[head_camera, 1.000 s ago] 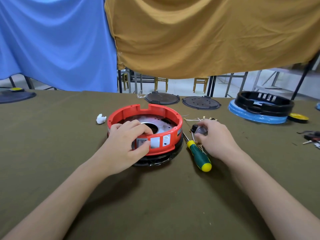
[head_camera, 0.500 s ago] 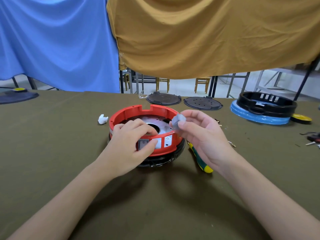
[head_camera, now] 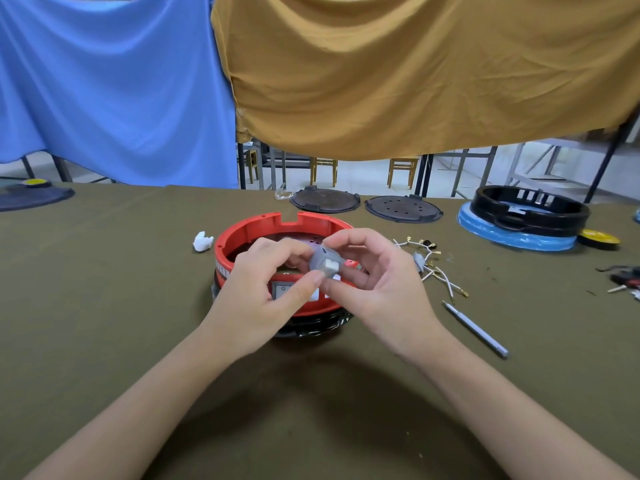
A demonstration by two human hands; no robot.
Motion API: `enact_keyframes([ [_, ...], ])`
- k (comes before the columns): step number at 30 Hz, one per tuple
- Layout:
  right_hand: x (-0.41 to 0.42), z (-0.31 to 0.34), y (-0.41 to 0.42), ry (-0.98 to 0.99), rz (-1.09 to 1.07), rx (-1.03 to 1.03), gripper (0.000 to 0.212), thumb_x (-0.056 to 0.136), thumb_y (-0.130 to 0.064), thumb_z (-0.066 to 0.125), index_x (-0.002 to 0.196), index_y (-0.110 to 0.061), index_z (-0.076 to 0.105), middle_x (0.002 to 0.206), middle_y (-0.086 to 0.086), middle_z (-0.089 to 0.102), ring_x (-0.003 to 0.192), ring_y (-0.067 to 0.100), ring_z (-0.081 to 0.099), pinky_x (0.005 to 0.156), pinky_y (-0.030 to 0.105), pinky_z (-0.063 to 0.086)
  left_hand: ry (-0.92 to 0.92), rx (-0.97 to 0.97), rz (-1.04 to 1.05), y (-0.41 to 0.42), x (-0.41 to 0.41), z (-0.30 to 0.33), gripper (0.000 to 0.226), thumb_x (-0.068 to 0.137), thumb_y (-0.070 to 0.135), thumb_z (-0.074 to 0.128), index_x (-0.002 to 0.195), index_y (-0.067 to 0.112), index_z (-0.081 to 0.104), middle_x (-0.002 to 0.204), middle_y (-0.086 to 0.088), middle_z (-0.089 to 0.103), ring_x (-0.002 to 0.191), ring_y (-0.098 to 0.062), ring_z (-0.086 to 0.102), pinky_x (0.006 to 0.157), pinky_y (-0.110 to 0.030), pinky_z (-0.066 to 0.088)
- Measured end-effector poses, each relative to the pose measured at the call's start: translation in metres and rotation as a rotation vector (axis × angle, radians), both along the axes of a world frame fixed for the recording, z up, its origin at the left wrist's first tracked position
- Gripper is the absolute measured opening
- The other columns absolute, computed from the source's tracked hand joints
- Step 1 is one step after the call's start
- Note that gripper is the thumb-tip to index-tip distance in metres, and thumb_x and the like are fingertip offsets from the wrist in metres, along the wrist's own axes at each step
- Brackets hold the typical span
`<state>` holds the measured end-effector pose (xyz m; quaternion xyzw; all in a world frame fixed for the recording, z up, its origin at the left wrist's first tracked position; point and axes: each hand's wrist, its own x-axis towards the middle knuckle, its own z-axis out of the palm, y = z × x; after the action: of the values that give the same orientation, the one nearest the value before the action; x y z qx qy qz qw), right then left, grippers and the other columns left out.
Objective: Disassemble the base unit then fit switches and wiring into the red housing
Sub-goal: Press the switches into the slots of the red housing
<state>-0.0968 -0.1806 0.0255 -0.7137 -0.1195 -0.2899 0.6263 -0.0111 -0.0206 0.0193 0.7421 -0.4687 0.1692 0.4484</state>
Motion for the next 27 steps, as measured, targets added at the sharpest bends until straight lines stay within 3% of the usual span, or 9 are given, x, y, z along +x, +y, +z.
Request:
enact_keyframes([
  [5,-0.001,0.001,0.0,0.03,-0.051,-0.049,0.031,0.086,-0.004,0.073,0.115,-0.011,0.065,0.111,0.003,0.067,0.101,0.013,0.067,0.079,0.021,0.054,-0.01,-0.028,0.023,0.001,0.001,0.0,0.024,0.09,0.034,0.062,0.108,0.048,0.055,0.099,0.021,0.063,0.103,-0.011,0.056,0.084,-0.022,0.045],
  [11,0.002,-0.003,-0.002,0.027,-0.069,-0.118,0.035,0.085,-0.005,0.074,0.116,-0.019,0.065,0.104,-0.01,0.069,0.1,0.01,0.069,0.082,0.021,0.055,-0.037,-0.07,0.027,0.001,-0.001,0.0,0.026,0.089,0.031,0.065,0.113,0.037,0.06,0.092,0.018,0.066,0.099,-0.013,0.058,0.083,-0.032,0.051],
  [15,0.005,-0.002,-0.007,0.029,-0.039,-0.009,0.036,0.087,0.006,0.067,0.111,-0.02,0.066,0.106,-0.004,0.072,0.1,0.016,0.07,0.084,0.025,0.055,-0.01,-0.096,-0.02,0.002,-0.003,0.002,0.029,0.085,0.038,0.063,0.114,0.036,0.061,0.095,0.018,0.066,0.102,-0.018,0.061,0.086,-0.036,0.053],
  [19,0.007,-0.005,-0.011,0.069,0.001,0.065,0.036,0.088,0.006,0.065,0.112,-0.02,0.068,0.113,0.007,0.07,0.103,0.023,0.07,0.093,0.04,0.055,-0.001,-0.125,-0.023,0.001,-0.003,0.002,0.029,0.083,0.034,0.073,0.109,0.034,0.06,0.098,0.016,0.066,0.102,-0.017,0.064,0.089,-0.022,0.049],
  [24,0.005,-0.004,-0.008,0.025,0.067,0.047,0.036,0.084,0.015,0.065,0.107,-0.013,0.062,0.113,0.012,0.068,0.094,0.024,0.07,0.082,0.027,0.054,-0.023,-0.161,-0.024,0.001,-0.002,0.002,0.032,0.08,0.024,0.078,0.104,0.03,0.058,0.099,0.015,0.064,0.098,-0.018,0.062,0.086,-0.015,0.046],
  [27,0.003,-0.004,-0.006,-0.035,0.052,-0.017,0.035,0.082,0.017,0.066,0.104,-0.01,0.059,0.11,0.004,0.071,0.099,0.018,0.07,0.081,0.025,0.055,-0.041,-0.169,-0.021,0.001,-0.004,0.002,0.032,0.08,0.019,0.077,0.106,0.028,0.059,0.101,0.014,0.065,0.098,-0.019,0.063,0.087,-0.016,0.048],
])
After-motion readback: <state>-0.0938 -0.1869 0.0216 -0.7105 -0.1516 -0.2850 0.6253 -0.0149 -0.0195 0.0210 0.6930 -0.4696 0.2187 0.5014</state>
